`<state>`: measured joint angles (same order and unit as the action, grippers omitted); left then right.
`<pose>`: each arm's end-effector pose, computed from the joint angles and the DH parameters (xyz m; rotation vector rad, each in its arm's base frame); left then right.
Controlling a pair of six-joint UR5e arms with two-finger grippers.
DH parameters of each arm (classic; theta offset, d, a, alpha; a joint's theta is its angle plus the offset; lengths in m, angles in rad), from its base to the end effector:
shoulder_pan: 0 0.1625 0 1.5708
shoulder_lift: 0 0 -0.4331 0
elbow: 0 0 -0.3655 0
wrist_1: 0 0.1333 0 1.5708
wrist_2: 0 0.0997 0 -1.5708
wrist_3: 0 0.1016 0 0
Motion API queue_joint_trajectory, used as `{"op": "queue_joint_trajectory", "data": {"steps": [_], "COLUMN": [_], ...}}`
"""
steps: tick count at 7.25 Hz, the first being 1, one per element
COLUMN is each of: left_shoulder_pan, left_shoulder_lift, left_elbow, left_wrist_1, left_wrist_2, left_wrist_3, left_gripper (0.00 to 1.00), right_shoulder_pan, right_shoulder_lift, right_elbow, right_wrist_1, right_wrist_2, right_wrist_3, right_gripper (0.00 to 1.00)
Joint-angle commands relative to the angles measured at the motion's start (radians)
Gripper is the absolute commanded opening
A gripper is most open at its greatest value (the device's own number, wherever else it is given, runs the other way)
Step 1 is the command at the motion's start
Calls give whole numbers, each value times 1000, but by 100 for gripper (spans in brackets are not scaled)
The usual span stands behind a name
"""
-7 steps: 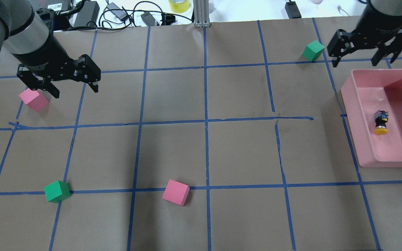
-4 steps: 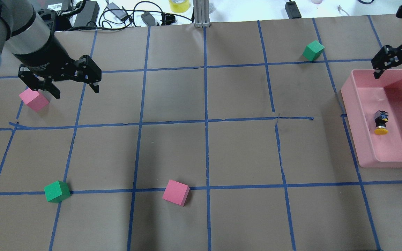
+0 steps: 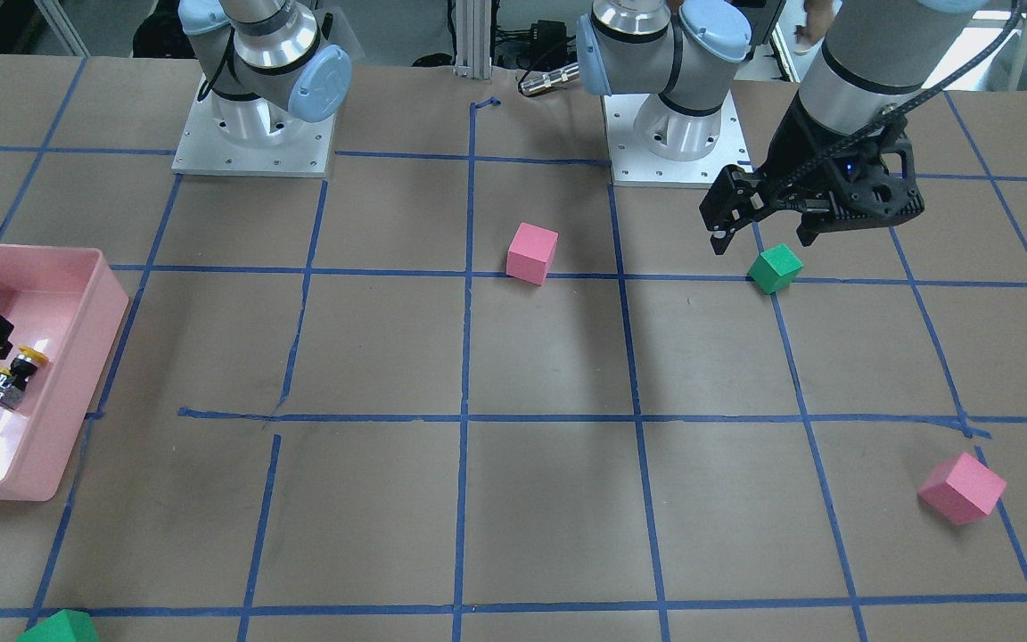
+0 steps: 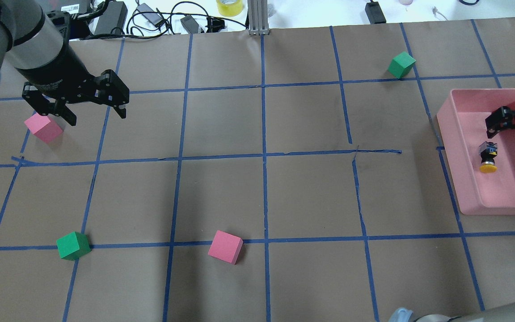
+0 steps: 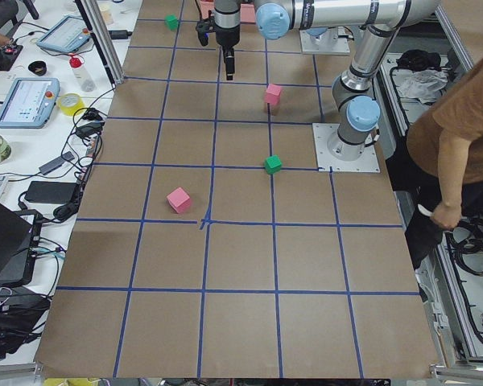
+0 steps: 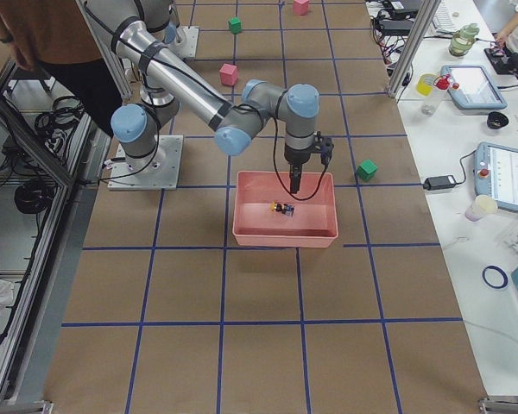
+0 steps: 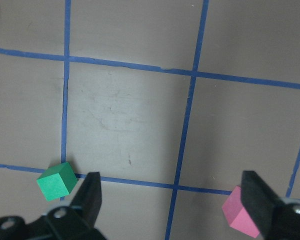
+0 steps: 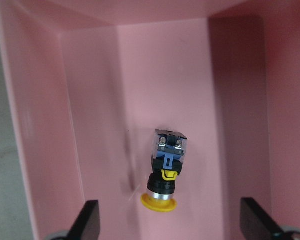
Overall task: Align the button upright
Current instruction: 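Move the right gripper over the pink tray toward the yellow button switch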
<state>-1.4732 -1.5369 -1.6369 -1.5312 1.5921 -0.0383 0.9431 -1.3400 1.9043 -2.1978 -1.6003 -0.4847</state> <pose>-0.0866 -0.4617 0.4827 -0.2120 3.1128 -0.0105 -0.1963 -0.4924 0.2935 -0.2217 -3.0749 0.0581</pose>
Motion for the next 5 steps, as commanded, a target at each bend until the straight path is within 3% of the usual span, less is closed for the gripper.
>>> {"op": "queue_joint_trajectory", "data": {"steps": [1,5], "left_shoulder_pan": [-1,-1], "left_shoulder_lift": [3,4], "left_elbow": [0,2], "left_wrist_1": [-1,0], "left_wrist_2": [3,0], "left_wrist_3": [0,0], "left_gripper": [100,100], "right_shoulder_pan": [-30,-30], "right_shoulder_lift": [48,76], "right_elbow": [48,52], "right_wrist_1": [-95,-122], "right_wrist_2": [25,30], "right_wrist_3": [-29,-41], "right_gripper": [100,100]}}
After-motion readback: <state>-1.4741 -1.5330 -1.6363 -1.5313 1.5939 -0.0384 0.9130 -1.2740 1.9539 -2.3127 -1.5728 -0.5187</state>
